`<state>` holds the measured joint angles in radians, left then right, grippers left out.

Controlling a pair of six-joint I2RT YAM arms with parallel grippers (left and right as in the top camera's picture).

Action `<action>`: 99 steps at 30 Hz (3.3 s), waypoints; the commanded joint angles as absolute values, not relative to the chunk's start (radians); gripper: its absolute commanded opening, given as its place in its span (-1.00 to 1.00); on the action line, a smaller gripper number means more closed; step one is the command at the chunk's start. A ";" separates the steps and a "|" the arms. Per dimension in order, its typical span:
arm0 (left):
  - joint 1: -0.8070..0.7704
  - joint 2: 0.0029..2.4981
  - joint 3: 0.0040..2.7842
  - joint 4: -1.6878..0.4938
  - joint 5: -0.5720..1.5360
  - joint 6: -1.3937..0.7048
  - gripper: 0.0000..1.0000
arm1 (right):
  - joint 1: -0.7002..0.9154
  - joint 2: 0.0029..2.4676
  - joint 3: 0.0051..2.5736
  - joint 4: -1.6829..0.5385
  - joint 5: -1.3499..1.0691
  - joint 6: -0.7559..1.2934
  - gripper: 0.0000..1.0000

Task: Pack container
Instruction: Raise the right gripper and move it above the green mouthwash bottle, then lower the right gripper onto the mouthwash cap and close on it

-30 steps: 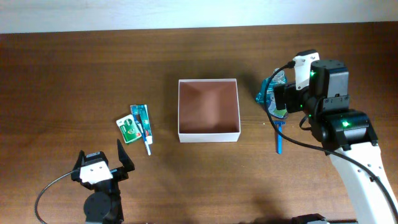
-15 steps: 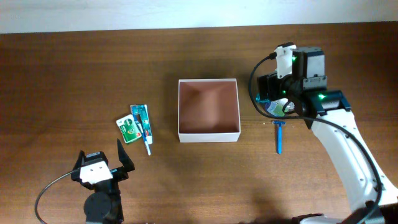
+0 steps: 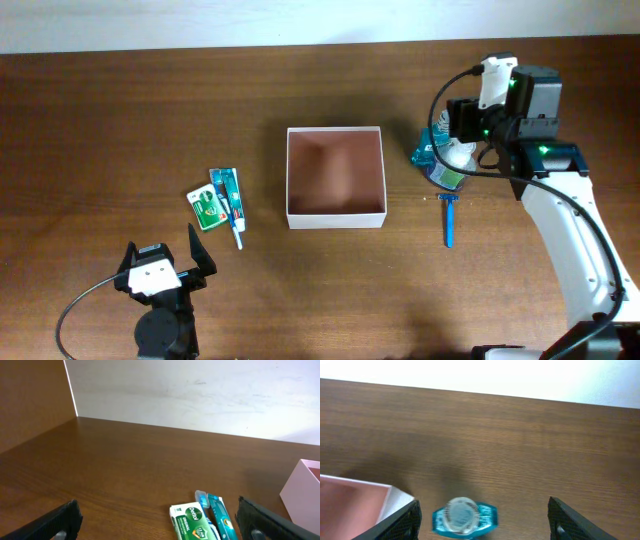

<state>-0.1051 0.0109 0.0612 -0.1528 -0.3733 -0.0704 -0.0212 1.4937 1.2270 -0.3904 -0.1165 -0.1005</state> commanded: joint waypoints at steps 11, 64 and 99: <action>-0.100 0.005 0.049 -0.149 -0.369 -0.052 0.99 | -0.012 1.544 1.240 -0.456 -0.151 -0.088 0.47; -0.100 0.005 0.049 -0.149 -0.369 -0.052 0.99 | 0.072 1.617 1.240 -0.399 0.084 -0.056 0.19; -0.100 0.005 0.049 -0.149 -0.369 -0.052 0.99 | 0.072 1.668 1.241 -0.368 0.038 0.009 -0.16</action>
